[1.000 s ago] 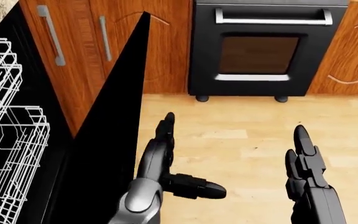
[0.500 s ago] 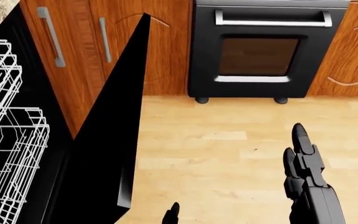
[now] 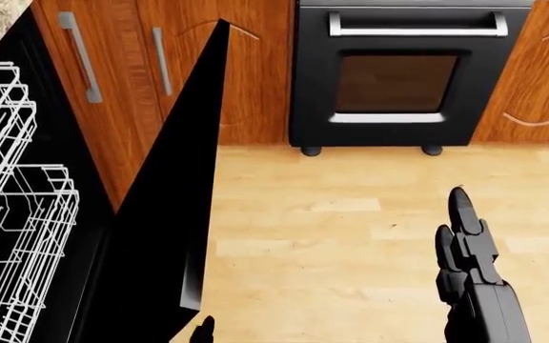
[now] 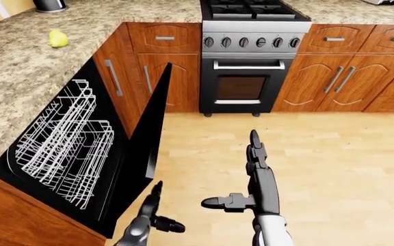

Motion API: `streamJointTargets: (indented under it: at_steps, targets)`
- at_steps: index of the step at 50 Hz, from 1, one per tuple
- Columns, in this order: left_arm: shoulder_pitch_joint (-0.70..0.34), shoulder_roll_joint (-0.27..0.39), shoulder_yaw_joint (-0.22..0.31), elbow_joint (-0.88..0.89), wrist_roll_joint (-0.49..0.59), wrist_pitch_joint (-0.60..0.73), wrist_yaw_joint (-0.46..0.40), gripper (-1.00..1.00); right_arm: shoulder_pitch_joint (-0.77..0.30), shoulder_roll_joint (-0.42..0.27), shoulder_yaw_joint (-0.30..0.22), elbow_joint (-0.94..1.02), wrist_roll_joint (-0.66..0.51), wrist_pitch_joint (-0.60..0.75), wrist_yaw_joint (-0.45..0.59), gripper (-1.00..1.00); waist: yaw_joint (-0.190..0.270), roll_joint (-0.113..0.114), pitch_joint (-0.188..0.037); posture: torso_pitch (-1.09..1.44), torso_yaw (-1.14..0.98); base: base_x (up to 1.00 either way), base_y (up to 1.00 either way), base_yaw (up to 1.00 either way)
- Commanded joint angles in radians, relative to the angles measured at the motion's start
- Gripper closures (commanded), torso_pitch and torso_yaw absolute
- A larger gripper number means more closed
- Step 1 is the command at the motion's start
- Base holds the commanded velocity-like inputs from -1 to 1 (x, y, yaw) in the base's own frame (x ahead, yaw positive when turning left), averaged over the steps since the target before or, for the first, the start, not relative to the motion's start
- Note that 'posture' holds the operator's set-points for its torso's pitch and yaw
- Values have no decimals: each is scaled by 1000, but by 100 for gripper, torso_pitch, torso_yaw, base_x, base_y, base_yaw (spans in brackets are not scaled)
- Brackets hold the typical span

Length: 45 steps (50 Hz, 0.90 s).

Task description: Close the dishwasher door

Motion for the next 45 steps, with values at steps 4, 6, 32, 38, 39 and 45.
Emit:
streamJointTargets:
  at_steps: [4, 6, 32, 38, 39, 45]
  targets:
    - [-35, 15, 4, -23, -14, -29, -8, -100, -13, -1, 2, -40, 0, -31, -2, -100, 0, -1, -16, 0, 0, 0, 0, 0]
    - [-39, 27, 10, -23, -21, -29, -12, -100, -9, -1, 3, -38, 1, -36, -2, -100, 0, -1, -16, 0, 0, 0, 0, 0]
    - [-77, 120, 95, -26, -150, -43, 35, -100, -20, -3, 9, -56, -4, -12, -5, -100, -1, 11, -19, 0, 0, 0, 0, 0]
    - [-94, 141, 106, -27, -178, -32, 28, -100, -21, -3, 6, -60, -4, -8, -4, -100, -1, 13, -19, 0, 0, 0, 0, 0]
    - [-99, 145, 109, -27, -184, -29, 27, -100, -22, -3, 6, -56, -5, -10, -5, -100, -1, 13, -19, 0, 0, 0, 0, 0]
    - [-116, 172, 124, -29, -218, -23, 24, -100, -14, -2, 5, -61, -5, -13, -5, -100, -2, 16, -20, 0, 0, 0, 0, 0]
